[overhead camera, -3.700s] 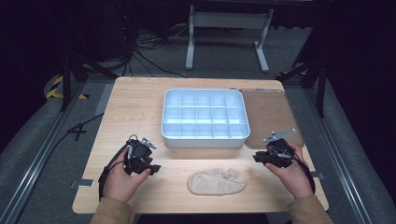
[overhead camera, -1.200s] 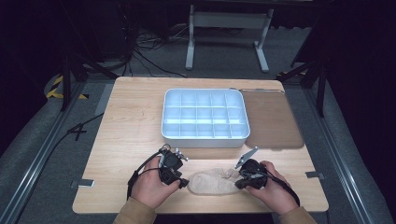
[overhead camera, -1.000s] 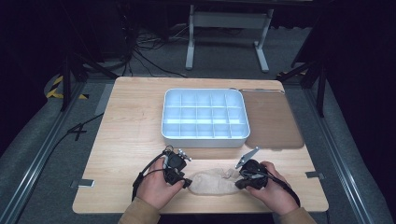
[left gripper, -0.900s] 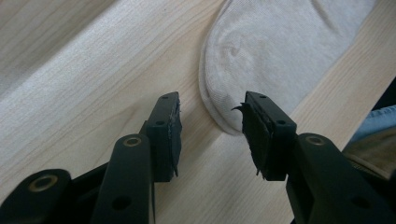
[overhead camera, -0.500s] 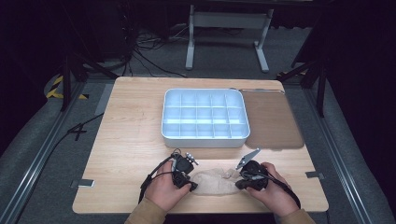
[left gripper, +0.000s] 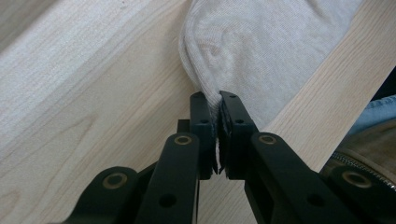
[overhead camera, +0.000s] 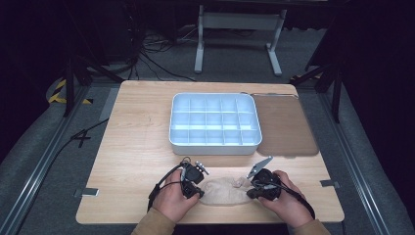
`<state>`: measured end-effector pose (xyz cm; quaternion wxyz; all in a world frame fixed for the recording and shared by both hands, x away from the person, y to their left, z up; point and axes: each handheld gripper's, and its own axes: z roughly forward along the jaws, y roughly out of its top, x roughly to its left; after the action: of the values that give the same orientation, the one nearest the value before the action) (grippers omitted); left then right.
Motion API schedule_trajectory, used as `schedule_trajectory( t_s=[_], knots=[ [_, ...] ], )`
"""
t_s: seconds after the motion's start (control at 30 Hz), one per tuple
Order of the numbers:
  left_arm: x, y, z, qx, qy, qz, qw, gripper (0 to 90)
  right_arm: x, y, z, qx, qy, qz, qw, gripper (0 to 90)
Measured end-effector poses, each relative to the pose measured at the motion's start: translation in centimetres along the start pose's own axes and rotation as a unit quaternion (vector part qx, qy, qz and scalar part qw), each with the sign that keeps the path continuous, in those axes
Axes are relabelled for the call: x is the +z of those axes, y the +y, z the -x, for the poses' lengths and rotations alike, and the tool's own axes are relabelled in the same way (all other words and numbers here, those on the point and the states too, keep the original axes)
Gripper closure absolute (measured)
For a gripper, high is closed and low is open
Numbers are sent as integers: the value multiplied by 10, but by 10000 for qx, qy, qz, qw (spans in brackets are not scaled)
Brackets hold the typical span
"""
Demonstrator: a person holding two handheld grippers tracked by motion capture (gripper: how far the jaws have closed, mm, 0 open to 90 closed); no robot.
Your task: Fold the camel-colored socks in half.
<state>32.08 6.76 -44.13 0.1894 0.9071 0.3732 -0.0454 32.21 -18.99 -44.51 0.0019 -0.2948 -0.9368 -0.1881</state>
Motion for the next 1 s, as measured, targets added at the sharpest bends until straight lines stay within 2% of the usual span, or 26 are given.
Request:
schedule_trajectory(
  t_s=[0.13,0.17,0.33,0.43,0.53,0.57,0.6,0.67,0.8,0.87,1.0],
  knots=[
    [-5,-1,-2,21,-5,45,10000,854,-5,-1,1,52,53,165,9998,898],
    [-7,-1,-3,6,-5,-10,10000,855,-8,-2,3,78,42,219,9997,898],
    [-14,-4,-9,14,11,14,10000,854,-11,-2,4,184,2,415,9990,899],
    [-19,-7,-13,-9,-21,-55,10000,854,-8,3,1,193,148,621,9978,898],
    [-22,-10,-16,-54,-14,-76,10000,855,-3,11,-6,105,157,696,9974,899],
    [-25,-13,-18,-102,14,-111,9999,855,-1,12,-8,55,160,690,9975,899],
    [-27,-14,-20,-67,52,-117,9999,855,0,14,-9,34,135,676,9976,899],
    [-29,-17,-23,-140,23,-132,9998,855,3,15,-10,11,88,598,9982,899],
    [-32,-20,-26,-165,2,-142,9998,855,13,18,-13,-49,54,429,9991,900],
    [-32,-21,-26,-213,-13,-144,9997,855,13,19,-14,-38,51,431,9991,900],
    [-32,-21,-26,-178,-10,-126,9998,855,14,18,-13,-15,60,417,9991,900]
  ],
)
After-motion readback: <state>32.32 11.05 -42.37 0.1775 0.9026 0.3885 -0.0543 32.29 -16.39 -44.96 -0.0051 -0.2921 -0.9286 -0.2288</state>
